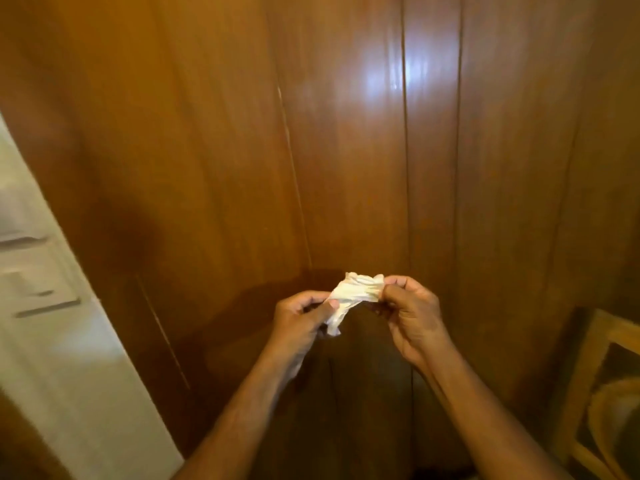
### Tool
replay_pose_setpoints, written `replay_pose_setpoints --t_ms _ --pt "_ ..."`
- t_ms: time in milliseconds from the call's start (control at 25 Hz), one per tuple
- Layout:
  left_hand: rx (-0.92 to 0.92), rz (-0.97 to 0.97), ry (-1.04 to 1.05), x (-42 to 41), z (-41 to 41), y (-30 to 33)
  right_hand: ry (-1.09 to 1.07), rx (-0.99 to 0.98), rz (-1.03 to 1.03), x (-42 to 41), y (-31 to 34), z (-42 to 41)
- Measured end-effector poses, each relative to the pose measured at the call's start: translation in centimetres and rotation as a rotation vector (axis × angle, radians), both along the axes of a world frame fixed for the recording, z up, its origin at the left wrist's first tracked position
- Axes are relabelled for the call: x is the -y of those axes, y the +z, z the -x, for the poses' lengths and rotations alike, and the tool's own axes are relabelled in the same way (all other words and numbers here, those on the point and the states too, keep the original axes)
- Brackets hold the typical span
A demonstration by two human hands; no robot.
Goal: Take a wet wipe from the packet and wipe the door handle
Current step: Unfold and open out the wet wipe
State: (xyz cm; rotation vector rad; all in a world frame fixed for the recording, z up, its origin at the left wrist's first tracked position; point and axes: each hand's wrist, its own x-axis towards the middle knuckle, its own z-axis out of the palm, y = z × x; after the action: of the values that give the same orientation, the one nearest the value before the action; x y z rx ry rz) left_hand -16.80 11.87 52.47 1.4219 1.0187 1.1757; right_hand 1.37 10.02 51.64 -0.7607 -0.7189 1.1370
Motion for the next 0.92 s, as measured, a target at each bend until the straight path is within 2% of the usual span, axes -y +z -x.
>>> replay_pose_setpoints --t_ms 160,240,360,480,640,920 --pt "-0.031 -0.062 0.077 0.4 4.6 2.9 -0.010 -0.319 0.077 0.1 3.9 0.3" --pt "-0.059 -0.112 0.122 0.8 6.4 3.8 0.025 -0.348 0.070 0.4 5.2 0.5" --pt "-0.104 -0.152 0.096 1.4 6.9 4.5 0.052 -0.082 0.083 0.9 6.7 1.6" --pt "-0.161 -0.069 0.019 2.0 5.3 4.8 0.094 0.091 0.037 1.4 7.7 3.3" --pt "0.160 0.094 -0.215 2.2 5.0 4.6 0.168 0.289 -0.040 1.8 8.1 4.6" --pt "0.221 0.012 -0.048 1.0 6.7 4.8 0.128 0.387 -0.034 2.2 8.3 3.6"
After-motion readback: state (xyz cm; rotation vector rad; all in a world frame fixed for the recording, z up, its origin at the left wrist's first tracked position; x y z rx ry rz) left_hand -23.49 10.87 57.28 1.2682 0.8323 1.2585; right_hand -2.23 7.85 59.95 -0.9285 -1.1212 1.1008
